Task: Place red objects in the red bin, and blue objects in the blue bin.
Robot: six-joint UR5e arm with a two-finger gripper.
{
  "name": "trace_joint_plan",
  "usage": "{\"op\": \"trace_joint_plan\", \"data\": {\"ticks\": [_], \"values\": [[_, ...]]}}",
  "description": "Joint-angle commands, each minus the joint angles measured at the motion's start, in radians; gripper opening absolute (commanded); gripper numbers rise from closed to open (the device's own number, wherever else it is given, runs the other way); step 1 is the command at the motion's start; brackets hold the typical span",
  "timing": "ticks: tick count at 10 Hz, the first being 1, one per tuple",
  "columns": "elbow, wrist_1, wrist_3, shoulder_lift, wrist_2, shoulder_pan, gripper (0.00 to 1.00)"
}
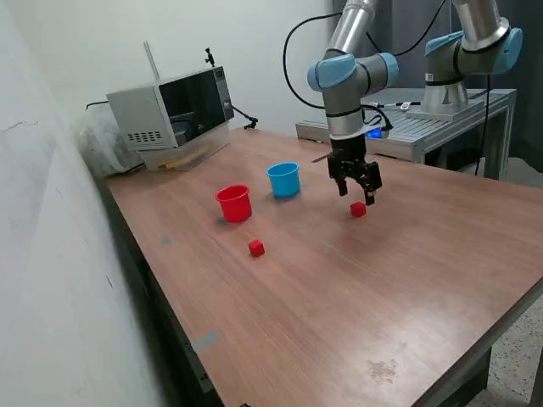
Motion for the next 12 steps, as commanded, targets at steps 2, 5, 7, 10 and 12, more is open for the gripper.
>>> {"op": "trace_joint_plan", "data": {"ticks": [2, 5, 7, 10, 12], "values": [[0.000, -0.016, 0.000, 0.031, 0.002, -0.001, 0.00], [-0.002, -0.017, -0.001, 0.042, 0.003, 0.001, 0.00], [-0.035, -0.005, -0.011, 0.039, -0.003, -0.001, 0.00], [-0.093, 0.106, -0.014, -0.071, -0.006, -0.022, 0.00], [-0.114, 0.157, -0.015, -0.156, -0.006, -0.043, 0.00]]}}
